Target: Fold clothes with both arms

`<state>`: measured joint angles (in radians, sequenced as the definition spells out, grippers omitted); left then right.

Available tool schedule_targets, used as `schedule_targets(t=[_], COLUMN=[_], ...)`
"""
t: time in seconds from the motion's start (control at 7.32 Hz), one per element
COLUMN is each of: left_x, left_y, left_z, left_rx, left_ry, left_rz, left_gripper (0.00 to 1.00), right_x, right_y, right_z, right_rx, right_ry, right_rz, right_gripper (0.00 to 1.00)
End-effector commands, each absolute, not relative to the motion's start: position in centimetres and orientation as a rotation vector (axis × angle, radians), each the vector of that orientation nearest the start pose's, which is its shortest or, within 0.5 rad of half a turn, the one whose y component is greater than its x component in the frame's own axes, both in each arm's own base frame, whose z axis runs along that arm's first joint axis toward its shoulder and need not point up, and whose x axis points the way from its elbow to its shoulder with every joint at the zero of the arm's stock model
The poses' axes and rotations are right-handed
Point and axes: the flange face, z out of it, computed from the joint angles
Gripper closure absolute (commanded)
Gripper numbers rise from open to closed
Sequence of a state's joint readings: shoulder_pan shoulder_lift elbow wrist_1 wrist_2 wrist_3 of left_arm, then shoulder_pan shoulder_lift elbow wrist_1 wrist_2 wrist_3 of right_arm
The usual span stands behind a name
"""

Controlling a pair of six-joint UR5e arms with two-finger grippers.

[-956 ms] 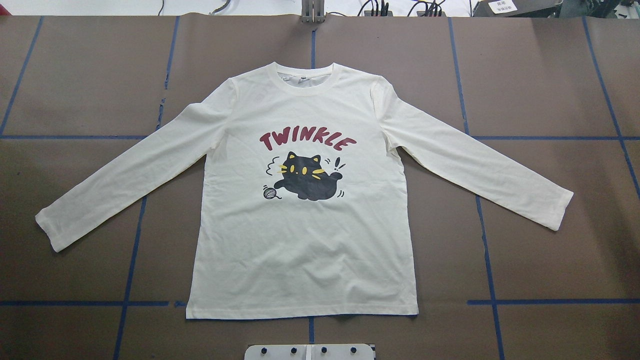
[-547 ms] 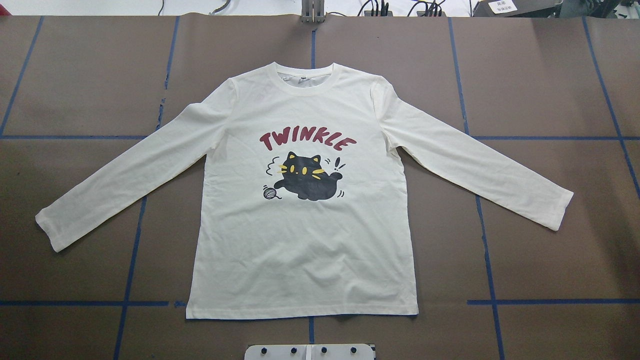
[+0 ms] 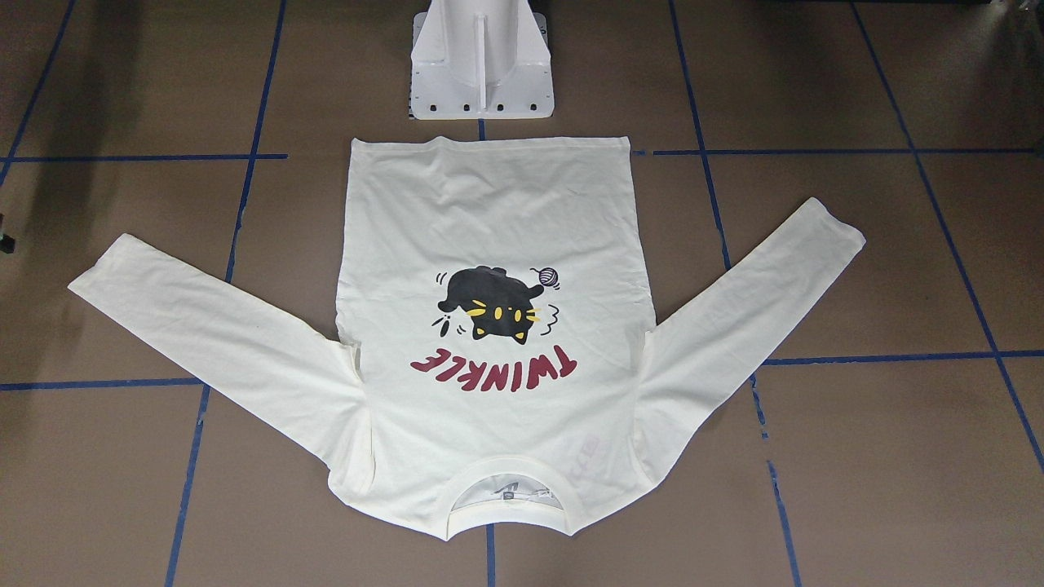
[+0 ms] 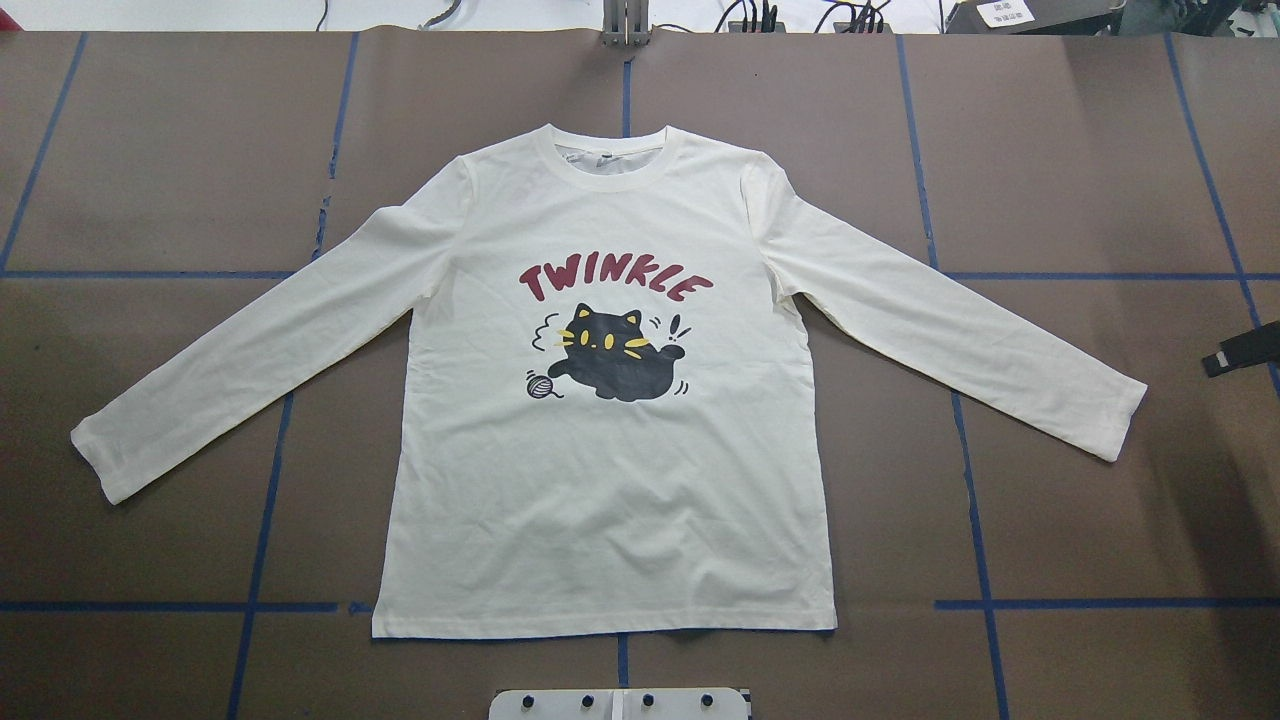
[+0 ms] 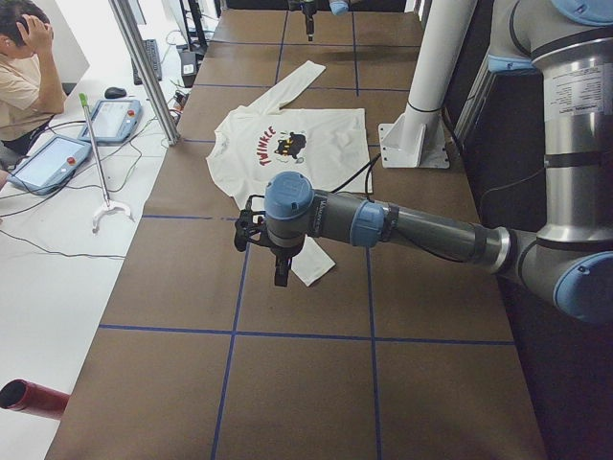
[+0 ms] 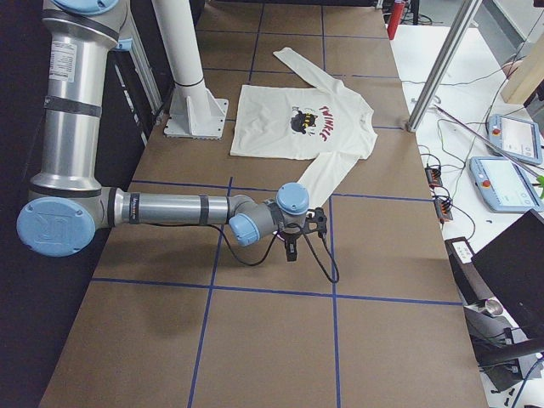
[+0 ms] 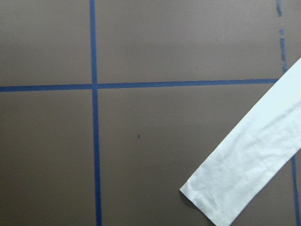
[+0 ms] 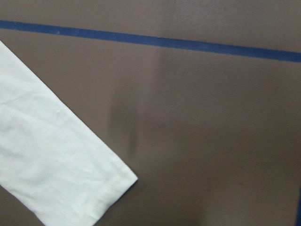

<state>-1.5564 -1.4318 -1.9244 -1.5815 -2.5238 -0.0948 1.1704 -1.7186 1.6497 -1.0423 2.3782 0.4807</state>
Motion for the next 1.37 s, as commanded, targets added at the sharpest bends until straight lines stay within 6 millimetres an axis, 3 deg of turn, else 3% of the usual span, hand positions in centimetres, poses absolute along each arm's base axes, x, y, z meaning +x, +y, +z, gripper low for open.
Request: schedule_targets(t=[0.0,0.27,0.55,0.68,0.82,0.96,1.09,1.23], left_x=[-4.5,-4.5,-4.5,-4.5,-4.5,-4.5,-4.5,-4.5], left_y=[-43.7,-43.8,-43.8,-43.8,-43.8,-43.8,-43.8,-43.7], left_z=[53.4,53.7,53.8,53.8,53.8,53.8,53.8,53.8], left_rx=[0.193,0.188,0.186,0.186,0.187,0.187,0.186,0.186], left_ry=[0.959,0.96,0.959,0.96,0.958,0.958,0.959,0.959], left_rz=[0.055,0.052,0.051,0.051,0.052,0.052,0.051,0.051], left_gripper=[0.0,0.0,0.0,0.0,0.0,0.0,0.0,0.0], right_x=[-17.2,-19.5,-19.7,-19.8,-19.8,-20.1,-20.1,-20.8], right_y=[-42.7,-45.1,-44.9,-44.8,-44.8,-44.8,-44.8,-45.6], right_z=[63.1,62.8,64.0,65.0,65.0,65.1,65.2,63.9], right_rx=[0.008,-0.036,-0.053,-0.068,-0.068,-0.069,-0.078,-0.065], right_ry=[-0.876,-0.881,-0.876,-0.869,-0.869,-0.868,-0.866,-0.881], right_rz=[-0.069,0.013,0.028,0.03,0.03,0.028,0.044,0.042], right_gripper=[0.06,0.11,0.2,0.2,0.2,0.27,0.7,1.0])
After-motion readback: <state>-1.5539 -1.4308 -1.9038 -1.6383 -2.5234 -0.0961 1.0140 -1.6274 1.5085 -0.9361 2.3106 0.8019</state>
